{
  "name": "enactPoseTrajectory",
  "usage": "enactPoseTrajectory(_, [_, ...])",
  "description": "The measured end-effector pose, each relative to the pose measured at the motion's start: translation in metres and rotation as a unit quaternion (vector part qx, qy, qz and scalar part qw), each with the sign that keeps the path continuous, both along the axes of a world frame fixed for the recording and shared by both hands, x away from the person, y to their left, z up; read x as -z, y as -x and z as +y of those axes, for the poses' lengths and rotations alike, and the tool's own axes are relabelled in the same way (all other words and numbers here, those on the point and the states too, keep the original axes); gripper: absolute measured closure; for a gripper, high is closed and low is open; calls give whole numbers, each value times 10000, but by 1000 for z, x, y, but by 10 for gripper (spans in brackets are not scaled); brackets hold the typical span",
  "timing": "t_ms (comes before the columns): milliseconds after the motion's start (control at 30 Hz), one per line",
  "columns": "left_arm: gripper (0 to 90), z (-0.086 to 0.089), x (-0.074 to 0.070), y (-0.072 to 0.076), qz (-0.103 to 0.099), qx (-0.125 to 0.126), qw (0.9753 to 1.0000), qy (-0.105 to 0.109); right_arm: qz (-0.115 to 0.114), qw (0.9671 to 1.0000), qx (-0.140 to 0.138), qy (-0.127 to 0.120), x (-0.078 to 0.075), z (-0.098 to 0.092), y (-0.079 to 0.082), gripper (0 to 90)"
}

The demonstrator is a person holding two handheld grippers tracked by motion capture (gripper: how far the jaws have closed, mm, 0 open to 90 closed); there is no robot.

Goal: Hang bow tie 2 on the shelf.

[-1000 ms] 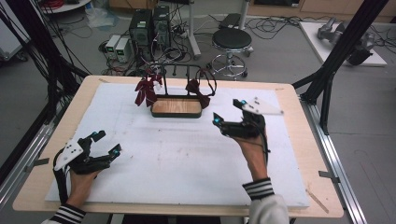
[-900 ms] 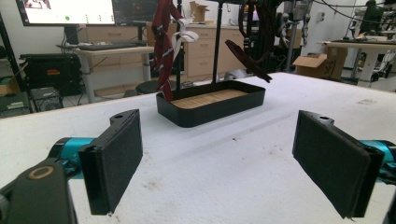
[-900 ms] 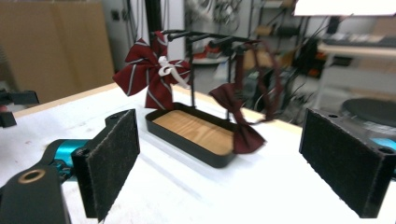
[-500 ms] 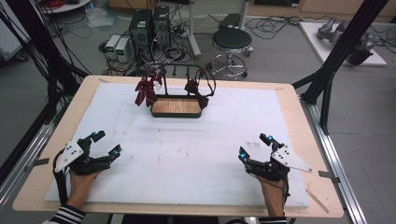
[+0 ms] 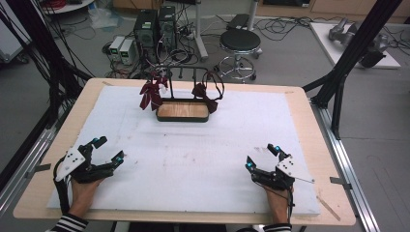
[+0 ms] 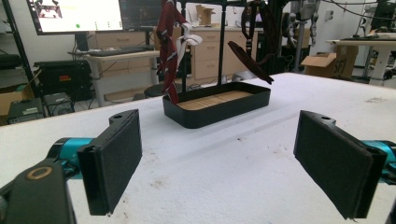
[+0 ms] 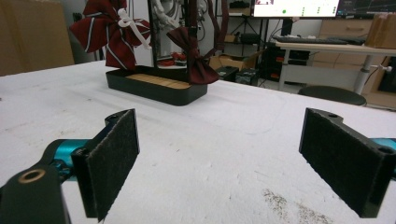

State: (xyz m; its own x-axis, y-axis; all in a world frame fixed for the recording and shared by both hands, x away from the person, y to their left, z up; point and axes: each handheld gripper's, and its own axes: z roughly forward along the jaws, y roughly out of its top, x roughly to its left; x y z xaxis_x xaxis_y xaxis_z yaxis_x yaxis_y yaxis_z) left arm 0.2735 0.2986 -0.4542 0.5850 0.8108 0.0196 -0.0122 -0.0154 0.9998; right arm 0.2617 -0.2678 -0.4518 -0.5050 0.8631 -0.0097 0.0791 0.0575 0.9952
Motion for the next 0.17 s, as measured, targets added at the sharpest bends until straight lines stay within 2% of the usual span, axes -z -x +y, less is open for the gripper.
enactPoseTrajectory(167, [157, 0, 0, 0, 21, 0, 10000, 14, -59, 10000, 8, -46, 1, -2, 0, 113])
